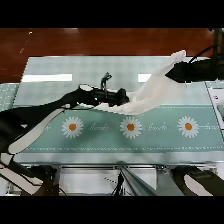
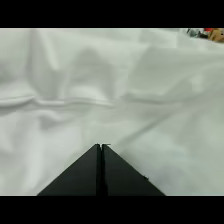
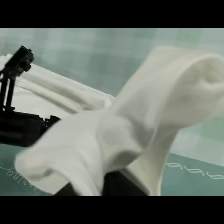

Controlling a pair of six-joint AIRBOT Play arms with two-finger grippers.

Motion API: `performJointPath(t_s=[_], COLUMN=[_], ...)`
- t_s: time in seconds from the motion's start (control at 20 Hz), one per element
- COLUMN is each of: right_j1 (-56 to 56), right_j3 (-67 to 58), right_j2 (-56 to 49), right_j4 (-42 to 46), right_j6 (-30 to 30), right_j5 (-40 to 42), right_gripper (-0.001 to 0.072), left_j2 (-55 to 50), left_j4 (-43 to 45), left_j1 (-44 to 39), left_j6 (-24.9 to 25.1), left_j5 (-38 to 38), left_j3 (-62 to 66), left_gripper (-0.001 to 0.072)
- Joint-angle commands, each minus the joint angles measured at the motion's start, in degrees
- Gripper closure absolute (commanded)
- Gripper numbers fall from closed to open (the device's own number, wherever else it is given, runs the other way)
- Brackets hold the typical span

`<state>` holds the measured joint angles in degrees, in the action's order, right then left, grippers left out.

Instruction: Fold the shirts.

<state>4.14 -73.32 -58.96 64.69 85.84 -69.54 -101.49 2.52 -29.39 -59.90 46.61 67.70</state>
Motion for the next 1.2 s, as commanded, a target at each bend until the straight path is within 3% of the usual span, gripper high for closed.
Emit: performJointPath(t_s=[0.0,0.45,0.75,1.0,1.15], right_j1=[0.4,19.0,28.8,34.7,37.0], right_j3=[0.0,0.0,0.0,-0.1,-0.1], right_j2=[-1.9,-12.6,-22.2,-30.3,-33.5], right_j4=[-3.2,-2.7,-2.9,-7.0,-14.4], right_j6=[-2.5,-2.5,-2.5,-2.3,-2.3], right_j5=[2.1,19.8,33.9,47.0,52.0], right_gripper=[0.0690,0.0690,0.0690,0.0686,0.0527], left_j2=[5.3,24.3,30.5,31.9,31.8], left_j4=[1.7,18.6,19.1,19.1,19.6], left_j1=[5.4,20.0,34.0,37.0,36.3], left_j6=[3.8,0.6,0.6,0.7,0.7], left_j5=[6.9,7.3,14.2,19.5,19.9], left_j3=[0.0,-0.1,-0.1,-0.1,-0.2], left_gripper=[0.0681,0.0681,0.0680,0.0680,0.0680])
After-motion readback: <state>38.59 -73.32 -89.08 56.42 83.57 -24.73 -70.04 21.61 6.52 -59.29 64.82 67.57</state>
